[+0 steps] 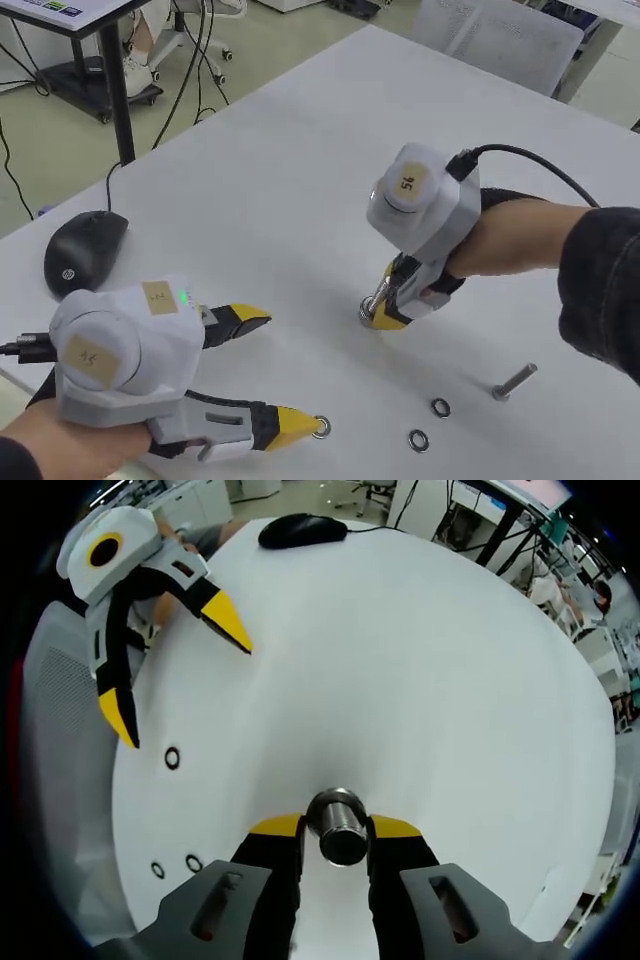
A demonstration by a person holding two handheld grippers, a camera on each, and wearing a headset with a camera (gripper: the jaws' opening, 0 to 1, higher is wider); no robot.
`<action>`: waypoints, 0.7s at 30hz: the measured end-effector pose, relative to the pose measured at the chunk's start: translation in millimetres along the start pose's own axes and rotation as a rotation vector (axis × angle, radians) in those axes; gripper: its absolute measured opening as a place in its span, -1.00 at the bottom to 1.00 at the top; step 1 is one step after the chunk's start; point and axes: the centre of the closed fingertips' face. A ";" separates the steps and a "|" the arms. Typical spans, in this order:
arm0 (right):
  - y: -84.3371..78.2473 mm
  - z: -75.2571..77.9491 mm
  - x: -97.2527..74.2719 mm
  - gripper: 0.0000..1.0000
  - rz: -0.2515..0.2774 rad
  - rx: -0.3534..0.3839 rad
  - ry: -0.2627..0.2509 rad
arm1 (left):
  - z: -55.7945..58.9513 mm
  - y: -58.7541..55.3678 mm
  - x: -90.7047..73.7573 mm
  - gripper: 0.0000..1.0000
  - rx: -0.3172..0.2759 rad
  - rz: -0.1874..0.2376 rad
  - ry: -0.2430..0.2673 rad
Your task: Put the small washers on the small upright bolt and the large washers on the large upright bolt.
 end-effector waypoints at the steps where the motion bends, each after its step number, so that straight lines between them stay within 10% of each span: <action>1: -0.2 0.9 0.1 -0.50 0.000 0.000 -0.001 | 0.0 0.0 0.0 0.34 -0.001 0.000 0.000; 21: -13.9 2.4 -2.6 -0.42 -0.002 0.027 -0.007 | 0.4 0.4 2.3 0.33 0.003 -0.008 -0.006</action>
Point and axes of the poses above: the centre of the closed fingertips' face, and the gripper's own axes: x roughly forward along the fingers, z roughly to its right, y roughly out of its top, and after that the axes turned 15 degrees about -x, right-handed
